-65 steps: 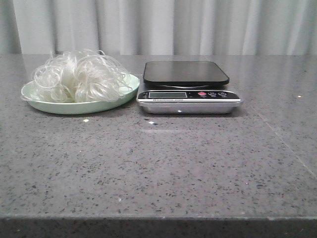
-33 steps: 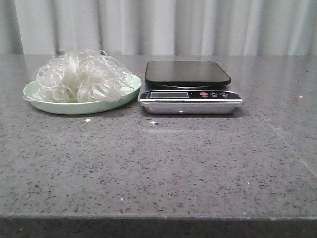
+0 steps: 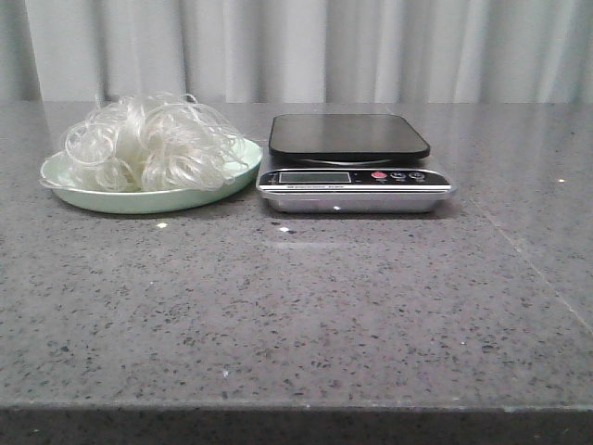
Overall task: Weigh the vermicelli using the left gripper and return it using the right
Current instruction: 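Move the left gripper above the vermicelli on the pale green plate, then lower the left gripper into the vermicelli and close on it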
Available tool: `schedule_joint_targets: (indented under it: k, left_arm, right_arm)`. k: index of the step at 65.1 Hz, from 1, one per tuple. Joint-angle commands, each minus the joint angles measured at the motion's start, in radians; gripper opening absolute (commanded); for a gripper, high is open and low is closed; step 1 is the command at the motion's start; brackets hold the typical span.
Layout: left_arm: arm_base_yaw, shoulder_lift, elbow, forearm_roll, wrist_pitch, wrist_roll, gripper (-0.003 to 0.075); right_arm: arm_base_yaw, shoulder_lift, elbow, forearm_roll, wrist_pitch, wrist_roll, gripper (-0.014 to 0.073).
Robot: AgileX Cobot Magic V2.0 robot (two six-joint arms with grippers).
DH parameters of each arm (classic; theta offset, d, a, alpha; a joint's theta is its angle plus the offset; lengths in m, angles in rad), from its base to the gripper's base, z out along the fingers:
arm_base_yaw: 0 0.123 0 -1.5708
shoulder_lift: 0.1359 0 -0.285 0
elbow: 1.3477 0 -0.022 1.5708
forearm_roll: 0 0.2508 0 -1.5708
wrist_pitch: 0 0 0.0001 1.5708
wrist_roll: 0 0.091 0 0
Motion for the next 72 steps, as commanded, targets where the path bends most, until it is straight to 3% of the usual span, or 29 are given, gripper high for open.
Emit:
schedule_joint_targets:
  k: [1, 9, 15, 41, 57, 72]
  left_arm:
    - [-0.044, 0.070, -0.100, -0.017, -0.015, 0.016, 0.0274]
    - [-0.129, 0.175, -0.211, -0.017, 0.063, 0.058, 0.0444]
    - [-0.200, 0.283, -0.305, -0.017, 0.118, 0.076, 0.0505]
    - [-0.408, 0.816, -0.670, -0.017, 0.285, 0.076, 0.0507]
    - [-0.419, 1.081, -0.876, -0.013, 0.475, 0.072, 0.0506]
    - [-0.419, 1.200, -0.951, 0.091, 0.580, -0.013, 0.0505]
  right_arm:
    - [0.002, -0.014, -0.014, -0.001, -0.081, -0.003, 0.0168]
    - [0.002, -0.014, -0.014, -0.001, -0.081, -0.003, 0.0168]
    - [0.002, -0.014, -0.014, -0.001, -0.081, -0.003, 0.0168]
    - [0.002, -0.014, -0.014, -0.001, -0.081, -0.003, 0.0168]
    - [0.002, -0.014, -0.014, -0.001, -0.081, -0.003, 0.0168]
    - [0.002, -0.014, -0.014, -0.001, -0.081, -0.003, 0.0168]
